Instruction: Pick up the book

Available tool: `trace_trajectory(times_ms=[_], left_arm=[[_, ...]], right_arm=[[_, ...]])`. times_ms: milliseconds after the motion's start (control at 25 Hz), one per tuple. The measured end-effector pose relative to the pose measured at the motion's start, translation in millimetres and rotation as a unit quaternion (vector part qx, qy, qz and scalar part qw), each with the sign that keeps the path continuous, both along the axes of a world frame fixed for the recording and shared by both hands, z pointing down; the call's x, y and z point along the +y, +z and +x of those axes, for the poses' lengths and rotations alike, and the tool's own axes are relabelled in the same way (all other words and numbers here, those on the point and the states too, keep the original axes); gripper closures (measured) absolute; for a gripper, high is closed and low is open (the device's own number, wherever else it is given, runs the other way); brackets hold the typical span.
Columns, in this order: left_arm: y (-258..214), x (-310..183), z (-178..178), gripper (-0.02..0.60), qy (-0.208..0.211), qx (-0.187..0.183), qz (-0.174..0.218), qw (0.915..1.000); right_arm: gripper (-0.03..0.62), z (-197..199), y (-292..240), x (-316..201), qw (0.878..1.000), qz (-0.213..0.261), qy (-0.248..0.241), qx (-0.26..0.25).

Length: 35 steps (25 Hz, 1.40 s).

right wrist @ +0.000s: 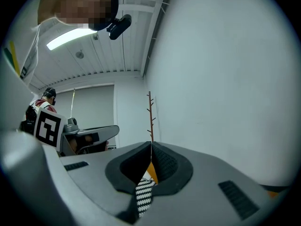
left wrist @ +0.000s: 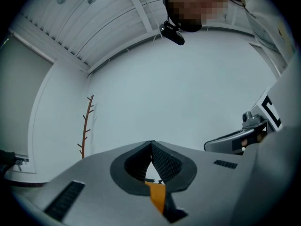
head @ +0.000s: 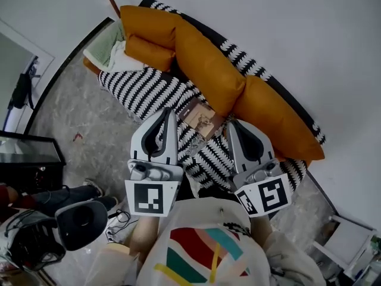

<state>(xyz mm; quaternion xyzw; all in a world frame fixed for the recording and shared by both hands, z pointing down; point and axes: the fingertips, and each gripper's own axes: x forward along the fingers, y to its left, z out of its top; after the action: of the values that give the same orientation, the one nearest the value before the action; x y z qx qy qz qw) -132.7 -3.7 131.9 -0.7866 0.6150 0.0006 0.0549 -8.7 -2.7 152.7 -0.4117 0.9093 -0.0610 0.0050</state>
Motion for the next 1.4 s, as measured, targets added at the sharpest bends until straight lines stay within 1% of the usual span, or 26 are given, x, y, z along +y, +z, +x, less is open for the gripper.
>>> trace_trajectory(times_ms=[240, 400, 520, 680, 760, 840, 880, 920, 960, 1000, 1040, 1160, 1200, 1320, 1400], left_arm=[[16, -51, -8, 0.574, 0.051, 0.005, -0.005, 0.9987], [32, -74, -13, 0.574, 0.073, 0.009, -0.018, 0.9972], [47, -87, -18, 0.574, 0.082, 0.01, -0.023, 0.9963], [79, -100, -12, 0.574, 0.104, 0.009, -0.039, 0.9937], [99, -102, -7, 0.574, 0.119, 0.004, -0.047, 0.9918], [123, -106, -2, 0.574, 0.132, 0.003, -0.055, 0.9897], [136, -109, 1, 0.574, 0.139, 0.005, -0.06, 0.9885], [150, -112, 4, 0.574, 0.144, 0.01, -0.067, 0.9873], [165, -114, 9, 0.574, 0.148, 0.015, -0.074, 0.9861], [181, -115, 15, 0.575, 0.15, 0.019, -0.08, 0.9852], [196, -115, 20, 0.574, 0.153, 0.02, -0.084, 0.9845], [242, -114, 32, 0.574, 0.156, 0.031, -0.092, 0.9829], [256, -113, 35, 0.574, 0.157, 0.035, -0.092, 0.9826], [298, -111, 42, 0.574, 0.158, 0.042, -0.099, 0.9815], [323, -105, 43, 0.574, 0.16, 0.046, -0.106, 0.9805]], right_arm=[[0.58, -16, 12, -41, 0.999, -0.012, 0.046, 0.014], [0.58, -24, 25, -58, 0.998, -0.022, 0.061, 0.023], [0.58, -24, 42, -69, 0.996, -0.039, 0.079, 0.021], [0.58, -21, 69, -76, 0.994, -0.055, 0.09, 0.007], [0.58, -21, 88, -77, 0.993, -0.078, 0.088, -0.008], [0.577, -20, 112, -80, 0.99, -0.104, 0.088, -0.035], [0.545, -20, 126, -84, 0.987, -0.12, 0.09, -0.062], [0.383, -18, 141, -88, 0.981, -0.139, 0.095, -0.096], [0.299, -15, 157, -91, 0.973, -0.16, 0.102, -0.133], [0.295, -12, 175, -93, 0.964, -0.179, 0.11, -0.162], [0.292, -10, 194, -93, 0.957, -0.196, 0.117, -0.177], [0.292, -6, 268, -83, 0.942, -0.255, 0.13, -0.176], [0.293, -4, 294, -78, 0.933, -0.281, 0.134, -0.181], [0.293, 3, 367, -65, 0.901, -0.347, 0.155, -0.208], [0.293, 6, 408, -55, 0.887, -0.377, 0.168, -0.208]])
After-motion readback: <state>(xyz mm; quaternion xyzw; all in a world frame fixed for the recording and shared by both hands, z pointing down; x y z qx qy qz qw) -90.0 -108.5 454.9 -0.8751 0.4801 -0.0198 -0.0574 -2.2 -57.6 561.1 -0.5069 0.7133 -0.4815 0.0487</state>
